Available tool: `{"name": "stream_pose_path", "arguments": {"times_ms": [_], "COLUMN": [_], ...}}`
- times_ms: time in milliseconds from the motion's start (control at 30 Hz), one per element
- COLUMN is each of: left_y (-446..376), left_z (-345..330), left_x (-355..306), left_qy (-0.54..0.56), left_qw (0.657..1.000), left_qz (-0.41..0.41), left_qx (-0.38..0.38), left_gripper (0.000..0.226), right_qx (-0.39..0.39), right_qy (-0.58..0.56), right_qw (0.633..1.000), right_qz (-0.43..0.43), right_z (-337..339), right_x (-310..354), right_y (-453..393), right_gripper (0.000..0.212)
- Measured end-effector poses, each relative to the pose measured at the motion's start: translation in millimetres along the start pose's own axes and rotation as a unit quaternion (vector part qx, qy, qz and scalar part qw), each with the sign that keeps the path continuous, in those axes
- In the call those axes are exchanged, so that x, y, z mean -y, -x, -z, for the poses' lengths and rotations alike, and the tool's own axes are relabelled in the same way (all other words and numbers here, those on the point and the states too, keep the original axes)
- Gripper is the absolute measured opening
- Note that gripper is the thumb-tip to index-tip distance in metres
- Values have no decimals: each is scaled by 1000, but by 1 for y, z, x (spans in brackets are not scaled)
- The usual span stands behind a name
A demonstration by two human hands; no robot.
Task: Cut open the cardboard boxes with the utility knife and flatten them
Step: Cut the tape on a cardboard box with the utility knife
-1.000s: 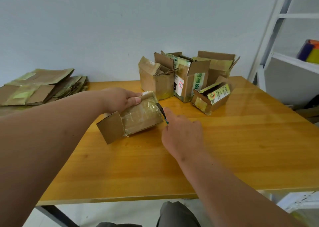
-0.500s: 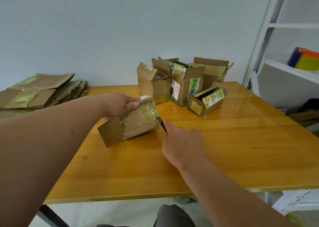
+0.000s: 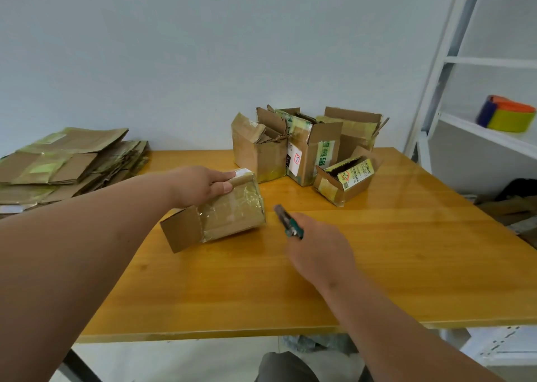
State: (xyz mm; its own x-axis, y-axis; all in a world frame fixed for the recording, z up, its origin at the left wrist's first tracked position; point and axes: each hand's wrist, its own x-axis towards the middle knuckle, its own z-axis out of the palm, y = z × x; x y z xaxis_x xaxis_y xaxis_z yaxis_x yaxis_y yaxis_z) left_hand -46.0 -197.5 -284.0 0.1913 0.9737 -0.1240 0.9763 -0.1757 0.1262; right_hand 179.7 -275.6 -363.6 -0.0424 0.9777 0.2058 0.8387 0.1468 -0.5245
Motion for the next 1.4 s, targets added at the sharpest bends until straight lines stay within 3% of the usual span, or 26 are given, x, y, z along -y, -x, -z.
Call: {"name": "stream_pose_path", "arguments": {"times_ms": [100, 300, 367, 467, 600, 733, 833, 1000, 1233, 1400], "left_y": [5, 6, 9, 15, 17, 18, 21, 30, 29, 25], "left_z": [0, 14, 15, 14, 6, 6, 11, 1, -42, -49], "left_x": [7, 32, 43, 41, 21, 23, 43, 60, 61, 57], "left_qy": [30, -10, -27, -5, -61, -38, -24, -51, -162, -150], "left_qw": [999, 1000, 1000, 1000, 998, 999, 1000, 996, 962, 959], "left_qz": [-18, -26, -10, 5, 9, 2, -15, -50, -98, -82], "left_qx": [11, 15, 2, -10, -23, -6, 7, -51, -195, -227], "left_gripper": [48, 43, 53, 34, 60, 45, 46, 49, 70, 68], "right_qx": [-34, 102, 112, 97, 28, 40, 37, 54, -12, -18], "right_qy": [-66, 178, 251, 296, 202, 116, 54, -44, 54, 95], "right_qw": [994, 976, 960, 950, 979, 991, 995, 991, 980, 972], "right_qz": [-74, -69, -54, -34, 12, 46, 73, 118, 191, 214], "right_z": [5, 3, 0, -2, -7, -19, -28, -43, -60, -58], "right_x": [-8, -9, -8, -4, 12, 28, 35, 56, 67, 64], "right_y": [-7, -26, -31, -35, -42, -44, -45, -51, -58, -62], "right_gripper": [24, 39, 44, 43, 38, 48, 59, 88, 78, 79]}}
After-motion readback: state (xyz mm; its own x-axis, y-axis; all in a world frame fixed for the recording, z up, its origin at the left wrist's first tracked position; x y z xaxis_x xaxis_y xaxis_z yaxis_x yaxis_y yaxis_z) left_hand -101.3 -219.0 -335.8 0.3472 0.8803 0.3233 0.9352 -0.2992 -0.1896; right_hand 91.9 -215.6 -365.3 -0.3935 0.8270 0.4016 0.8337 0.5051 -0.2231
